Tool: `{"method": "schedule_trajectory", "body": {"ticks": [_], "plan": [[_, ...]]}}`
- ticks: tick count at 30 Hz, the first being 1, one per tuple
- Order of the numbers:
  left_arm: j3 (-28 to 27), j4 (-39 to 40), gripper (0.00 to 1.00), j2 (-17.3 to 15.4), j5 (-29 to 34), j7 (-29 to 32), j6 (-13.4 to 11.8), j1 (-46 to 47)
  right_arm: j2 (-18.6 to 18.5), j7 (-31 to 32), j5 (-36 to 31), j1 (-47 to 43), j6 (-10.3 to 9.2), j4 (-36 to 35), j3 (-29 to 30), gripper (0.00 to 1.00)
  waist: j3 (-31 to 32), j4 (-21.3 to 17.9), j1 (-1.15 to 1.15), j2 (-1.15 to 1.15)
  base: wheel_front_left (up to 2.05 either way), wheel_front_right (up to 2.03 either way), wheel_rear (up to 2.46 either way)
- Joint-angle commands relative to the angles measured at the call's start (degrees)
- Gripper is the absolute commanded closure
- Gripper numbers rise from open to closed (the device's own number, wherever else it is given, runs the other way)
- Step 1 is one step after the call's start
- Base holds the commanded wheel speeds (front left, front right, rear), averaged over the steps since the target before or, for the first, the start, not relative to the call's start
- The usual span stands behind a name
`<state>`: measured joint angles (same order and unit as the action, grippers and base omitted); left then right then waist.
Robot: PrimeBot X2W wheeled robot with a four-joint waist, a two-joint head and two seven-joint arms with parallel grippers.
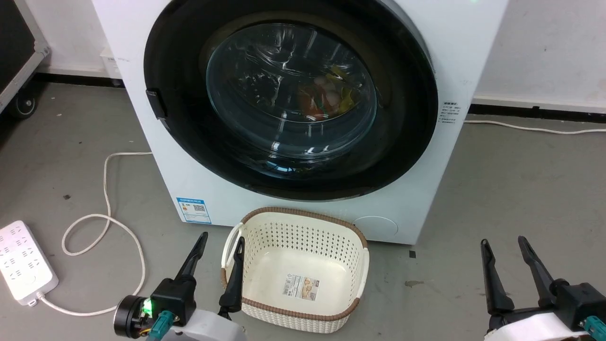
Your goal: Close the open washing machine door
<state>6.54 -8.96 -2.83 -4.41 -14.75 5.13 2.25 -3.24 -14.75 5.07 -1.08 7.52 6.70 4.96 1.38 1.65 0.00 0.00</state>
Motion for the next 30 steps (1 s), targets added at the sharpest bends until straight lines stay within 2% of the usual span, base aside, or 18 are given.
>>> {"method": "schedule_trajectory", "body": {"ticks": [1, 8, 9, 30], "plan": [[-0.03, 0.13, 0.0, -0.05, 0.28, -0.25, -0.31, -0.6, 0.33, -0.25, 0.25, -0.77, -0.03, -0.09, 0.04, 0.0, -0.01, -0.06, 0.0, 0.0, 0.0, 0.0, 0.0], [0.13, -0.6, 0.0, -0.05, 0.36, -0.25, -0.31, -0.3, 0.35, -0.25, 2.08, -0.17, -0.03, 0.48, -0.13, 0.0, -0.25, -0.57, 0.0, 0.0, 0.0, 0.0, 0.0], [0.1, -0.52, 1.0, 0.01, 0.28, 0.06, -0.16, 0.0, 0.03, 0.03, 1.9, 0.03, 0.0, 0.32, -0.07, 1.0, -0.24, -0.58, 0.0, 0.0, 0.0, 0.0, 0.0], [-0.89, 0.86, 1.0, 0.0, 0.88, 2.22, -0.88, -0.32, 0.08, 2.16, 0.9, 0.22, 0.0, -0.69, -0.75, 1.0, -0.42, -0.75, 0.0, 0.0, 0.0, 0.0, 0.0]]}}
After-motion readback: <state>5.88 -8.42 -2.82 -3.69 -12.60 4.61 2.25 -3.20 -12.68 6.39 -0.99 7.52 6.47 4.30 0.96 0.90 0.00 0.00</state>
